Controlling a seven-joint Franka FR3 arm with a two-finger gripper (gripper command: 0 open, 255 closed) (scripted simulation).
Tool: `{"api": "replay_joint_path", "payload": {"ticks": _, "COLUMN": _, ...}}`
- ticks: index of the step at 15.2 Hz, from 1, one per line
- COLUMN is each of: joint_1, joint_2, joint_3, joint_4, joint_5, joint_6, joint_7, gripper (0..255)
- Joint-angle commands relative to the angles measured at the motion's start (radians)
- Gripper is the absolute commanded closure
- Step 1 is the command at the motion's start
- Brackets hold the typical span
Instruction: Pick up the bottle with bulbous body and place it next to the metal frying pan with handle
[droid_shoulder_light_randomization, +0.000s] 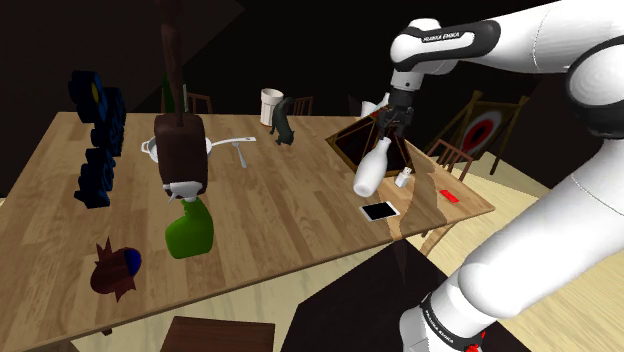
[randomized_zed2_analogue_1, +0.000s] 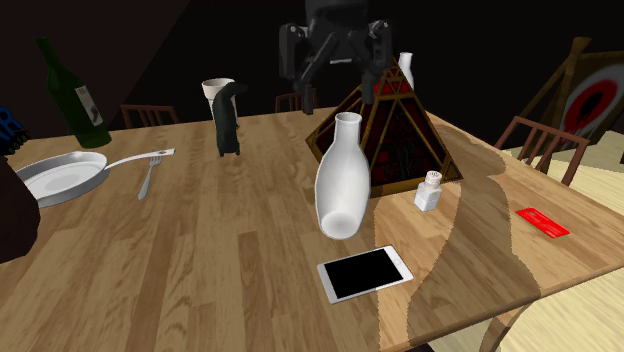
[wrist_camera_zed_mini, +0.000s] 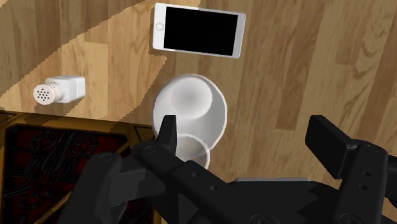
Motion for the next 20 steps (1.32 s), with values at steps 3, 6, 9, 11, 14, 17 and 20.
{"api": "replay_joint_path", "payload": {"ticks": 3, "joint_1": -0.025, "joint_2": 0.163, "joint_3": -0.033, "joint_4": 0.149, "joint_5": 0.057, "joint_6": 0.003, "joint_7": -0.074, "gripper": 0}}
{"api": "replay_joint_path", "payload": {"ticks": 6, "joint_1": -0.040, "joint_2": 0.228, "joint_3": -0.039, "joint_4": 0.197, "joint_5": 0.082, "joint_6": 0.014, "joint_7": -0.101, "gripper": 0}}
{"api": "replay_joint_path", "payload": {"ticks": 9, "joint_1": -0.040, "joint_2": 0.228, "joint_3": -0.039, "joint_4": 0.157, "joint_5": 0.082, "joint_6": 0.054, "joint_7": -0.101, "gripper": 0}}
{"api": "replay_joint_path", "payload": {"ticks": 11, "joint_1": -0.041, "joint_2": 0.230, "joint_3": -0.039, "joint_4": 0.132, "joint_5": 0.083, "joint_6": 0.081, "joint_7": -0.101, "gripper": 0}}
{"api": "replay_joint_path", "payload": {"ticks": 14, "joint_1": -0.041, "joint_2": 0.232, "joint_3": -0.039, "joint_4": 0.113, "joint_5": 0.083, "joint_6": 0.102, "joint_7": -0.102, "gripper": 0}}
{"api": "replay_joint_path", "payload": {"ticks": 17, "joint_1": -0.041, "joint_2": 0.232, "joint_3": -0.039, "joint_4": 0.113, "joint_5": 0.083, "joint_6": 0.102, "joint_7": -0.102, "gripper": 0}}
{"api": "replay_joint_path", "payload": {"ticks": 20, "joint_1": -0.041, "joint_2": 0.232, "joint_3": -0.039, "joint_4": 0.113, "joint_5": 0.083, "joint_6": 0.102, "joint_7": -0.102, "gripper": 0}}
